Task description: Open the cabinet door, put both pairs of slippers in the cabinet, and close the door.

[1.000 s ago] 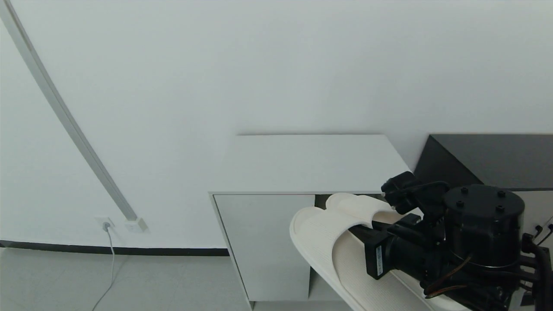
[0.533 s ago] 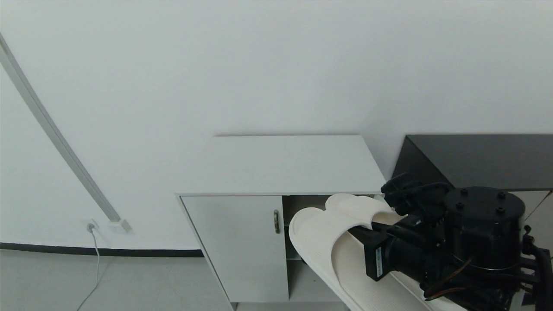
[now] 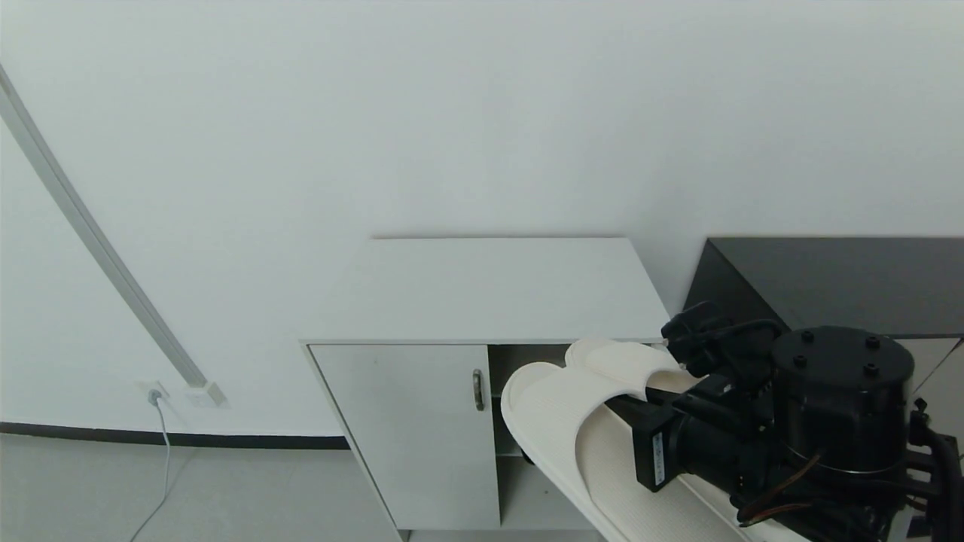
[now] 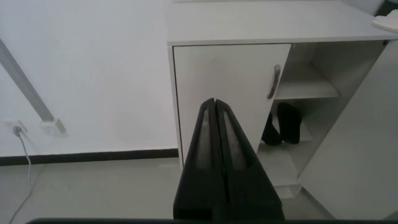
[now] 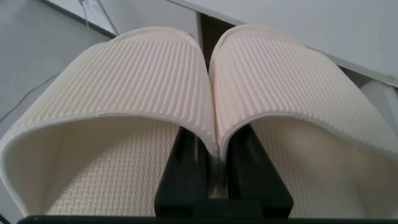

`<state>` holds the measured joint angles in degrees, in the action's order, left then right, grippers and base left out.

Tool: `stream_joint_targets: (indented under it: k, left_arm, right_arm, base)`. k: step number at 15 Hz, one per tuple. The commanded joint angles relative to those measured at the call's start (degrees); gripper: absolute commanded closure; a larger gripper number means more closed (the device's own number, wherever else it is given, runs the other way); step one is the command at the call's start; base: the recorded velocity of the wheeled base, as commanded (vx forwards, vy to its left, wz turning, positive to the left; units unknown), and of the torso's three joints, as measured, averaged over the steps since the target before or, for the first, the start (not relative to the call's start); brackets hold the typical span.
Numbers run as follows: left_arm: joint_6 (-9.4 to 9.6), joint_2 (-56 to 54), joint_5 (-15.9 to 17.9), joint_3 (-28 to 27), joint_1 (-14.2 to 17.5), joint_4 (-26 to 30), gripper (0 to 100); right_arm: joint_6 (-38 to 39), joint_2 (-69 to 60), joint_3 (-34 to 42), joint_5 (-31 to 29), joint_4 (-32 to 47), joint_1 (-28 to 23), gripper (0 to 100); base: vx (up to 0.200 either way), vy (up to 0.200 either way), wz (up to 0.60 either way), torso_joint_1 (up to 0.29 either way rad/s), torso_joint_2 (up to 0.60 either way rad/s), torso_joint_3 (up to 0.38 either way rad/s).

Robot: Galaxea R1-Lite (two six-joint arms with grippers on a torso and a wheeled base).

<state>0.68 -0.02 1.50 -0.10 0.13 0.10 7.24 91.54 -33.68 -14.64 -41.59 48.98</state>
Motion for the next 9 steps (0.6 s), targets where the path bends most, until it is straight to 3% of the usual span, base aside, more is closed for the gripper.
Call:
stream_joint_targets:
  k: [1, 9]
  left_arm:
    - [0.02, 0.02, 0.08, 0.01, 0.04, -0.01, 100]
    - [-0.16, 0.02, -0.01, 0.01, 0.04, -0.01, 100]
  right_arm:
    - [-0.03, 0.13, 0.02, -0.04, 0.02, 0.06, 100]
    - [-0.12, 0.31, 0.64, 0.05, -0.07, 0.41, 100]
  base:
    - [0.000, 0.000, 0.00, 0.000, 0.00, 0.000]
    - [0.000, 0.000, 0.00, 0.000, 0.00, 0.000]
